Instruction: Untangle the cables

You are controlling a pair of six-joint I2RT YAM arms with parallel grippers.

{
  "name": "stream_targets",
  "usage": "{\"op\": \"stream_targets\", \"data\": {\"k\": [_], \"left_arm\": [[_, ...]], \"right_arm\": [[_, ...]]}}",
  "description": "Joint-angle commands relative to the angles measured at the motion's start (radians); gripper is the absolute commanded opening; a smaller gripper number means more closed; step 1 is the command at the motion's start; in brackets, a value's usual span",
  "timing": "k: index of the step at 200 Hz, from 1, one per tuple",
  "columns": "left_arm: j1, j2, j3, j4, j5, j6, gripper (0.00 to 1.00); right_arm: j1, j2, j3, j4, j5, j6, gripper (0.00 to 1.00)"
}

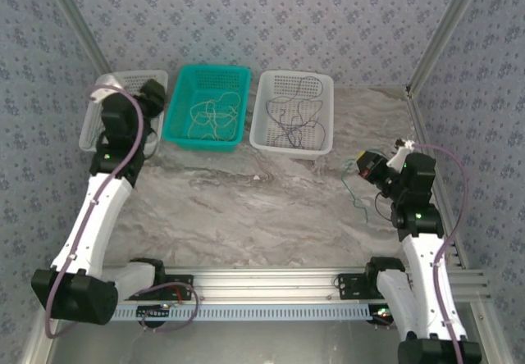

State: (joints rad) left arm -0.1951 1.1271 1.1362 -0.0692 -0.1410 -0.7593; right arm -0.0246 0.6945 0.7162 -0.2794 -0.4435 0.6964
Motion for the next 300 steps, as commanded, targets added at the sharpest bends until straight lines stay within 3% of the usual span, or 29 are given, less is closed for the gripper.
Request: {"op": "stream_targets", "data": {"k": [1, 40, 77, 100, 130, 154, 180, 197, 205, 235, 266, 300], "left_arm": [[-0.129, 0.020, -0.038, 0.095, 0.240, 0.037, 0.56], [-0.474, 0.097, -0.080, 0.226, 0.390, 0.270, 0.50], [-0.651, 0.282, -0.154, 0.466, 0.530, 0.228, 0.52], [-0.736, 0.390, -0.158, 0.545, 0.513, 0.236, 0.58], [-0.748, 0.542, -0.162, 0.764, 0.454, 0.067, 0.74], [-0.736, 0.601, -0.133, 0.811, 0.422, 0.030, 0.76], [-0.684, 0.601, -0.166, 0.848, 0.342, -0.075, 0.64], [-0.646, 0.591, -0.216, 0.915, 0.340, -0.126, 0.48], [-0.633, 0.583, -0.236, 0.950, 0.365, -0.132, 0.47], [-0.646, 0.558, -0.240, 1.033, 0.571, -0.044, 0.65], [-0.676, 0.532, -0.260, 1.036, 0.586, 0.024, 0.74], [-0.682, 0.573, -0.243, 1.172, 0.630, -0.006, 0.89]], "right_arm": [[0.085, 0.037, 0.094, 0.038, -0.054, -0.040, 0.00], [0.241, 0.121, 0.150, 0.118, 0.023, 0.070, 0.00], [0.279, 0.187, 0.169, 0.184, 0.091, 0.192, 0.00], [0.284, 0.214, 0.173, 0.234, 0.092, 0.282, 0.00], [0.321, 0.228, 0.195, 0.254, 0.120, 0.316, 0.00], [0.341, 0.227, 0.202, 0.238, 0.137, 0.323, 0.00], [0.341, 0.217, 0.190, 0.199, 0.152, 0.324, 0.00], [0.338, 0.210, 0.171, 0.203, 0.160, 0.339, 0.00], [0.336, 0.210, 0.162, 0.205, 0.160, 0.342, 0.00], [0.322, 0.220, 0.157, 0.205, 0.156, 0.348, 0.00], [0.306, 0.224, 0.172, 0.207, 0.148, 0.350, 0.00], [0.306, 0.226, 0.185, 0.201, 0.144, 0.354, 0.00]]}}
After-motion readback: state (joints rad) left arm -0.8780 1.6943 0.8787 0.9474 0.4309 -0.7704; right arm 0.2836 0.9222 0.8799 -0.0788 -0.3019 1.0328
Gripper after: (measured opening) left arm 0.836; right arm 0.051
